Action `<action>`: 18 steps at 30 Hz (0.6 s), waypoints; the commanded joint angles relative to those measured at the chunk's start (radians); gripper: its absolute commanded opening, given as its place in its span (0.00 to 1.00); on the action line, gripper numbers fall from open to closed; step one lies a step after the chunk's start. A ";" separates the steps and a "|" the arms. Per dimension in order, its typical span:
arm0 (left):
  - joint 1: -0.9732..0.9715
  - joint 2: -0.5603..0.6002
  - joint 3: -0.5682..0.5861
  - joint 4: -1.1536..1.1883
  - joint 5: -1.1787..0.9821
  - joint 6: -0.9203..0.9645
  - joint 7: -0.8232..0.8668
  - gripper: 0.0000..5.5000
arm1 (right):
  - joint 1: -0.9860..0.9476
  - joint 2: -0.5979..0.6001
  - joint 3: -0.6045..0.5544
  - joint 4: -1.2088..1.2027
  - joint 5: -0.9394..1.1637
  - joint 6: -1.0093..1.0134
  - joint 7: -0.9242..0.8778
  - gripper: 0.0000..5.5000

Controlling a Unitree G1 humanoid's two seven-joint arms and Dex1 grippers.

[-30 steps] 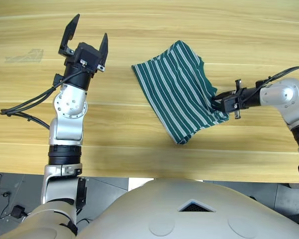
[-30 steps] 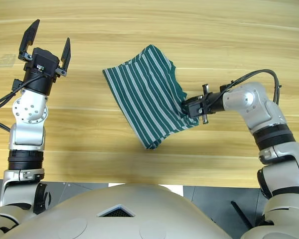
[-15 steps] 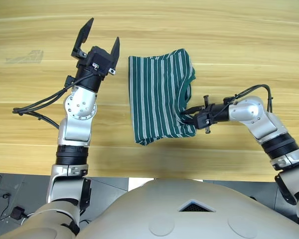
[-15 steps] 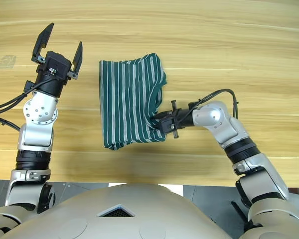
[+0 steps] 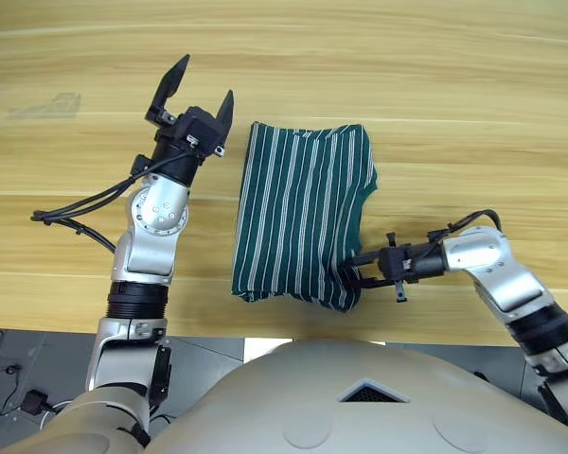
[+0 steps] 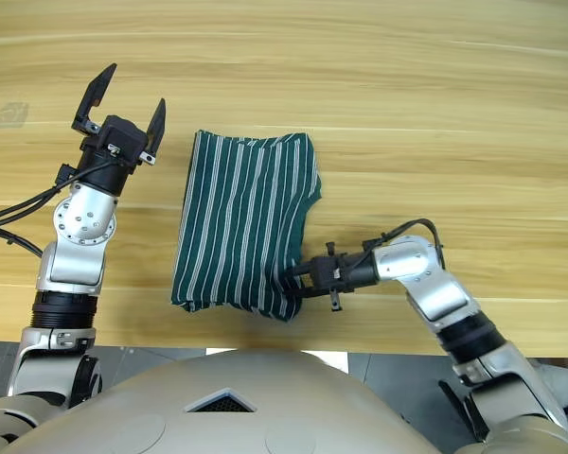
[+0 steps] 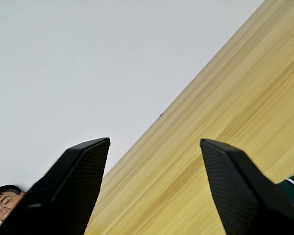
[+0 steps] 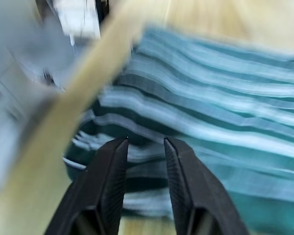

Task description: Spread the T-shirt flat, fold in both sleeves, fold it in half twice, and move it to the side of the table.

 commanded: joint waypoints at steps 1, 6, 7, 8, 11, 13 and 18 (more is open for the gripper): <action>0.037 0.022 0.016 -0.007 -0.005 0.000 -0.011 0.62 | -0.029 -0.022 -0.120 -0.076 0.103 0.077 -0.007 0.25; 0.061 0.028 0.001 0.000 0.000 -0.011 -0.028 0.62 | -0.036 0.038 -0.124 -0.029 0.038 0.055 -0.044 0.25; 0.065 0.030 0.000 -0.002 0.001 -0.013 -0.033 0.62 | -0.033 0.048 -0.119 -0.020 0.021 0.047 -0.048 0.25; 0.073 0.035 0.000 -0.007 0.000 -0.017 -0.039 0.62 | -0.031 0.055 -0.117 -0.015 0.010 0.043 -0.050 0.25; 0.182 0.135 -0.013 -0.071 0.030 -0.155 -0.090 0.62 | -0.023 0.094 -0.150 0.020 -0.024 -0.025 -0.087 0.25; 0.268 0.229 0.019 -0.110 0.086 -0.267 -0.092 0.62 | -0.008 0.133 -0.183 0.077 -0.103 -0.161 -0.165 0.25; 0.448 0.389 0.167 -0.125 0.215 -0.434 -0.026 0.67 | 0.075 0.110 -0.217 0.154 -0.266 -0.473 -0.236 0.33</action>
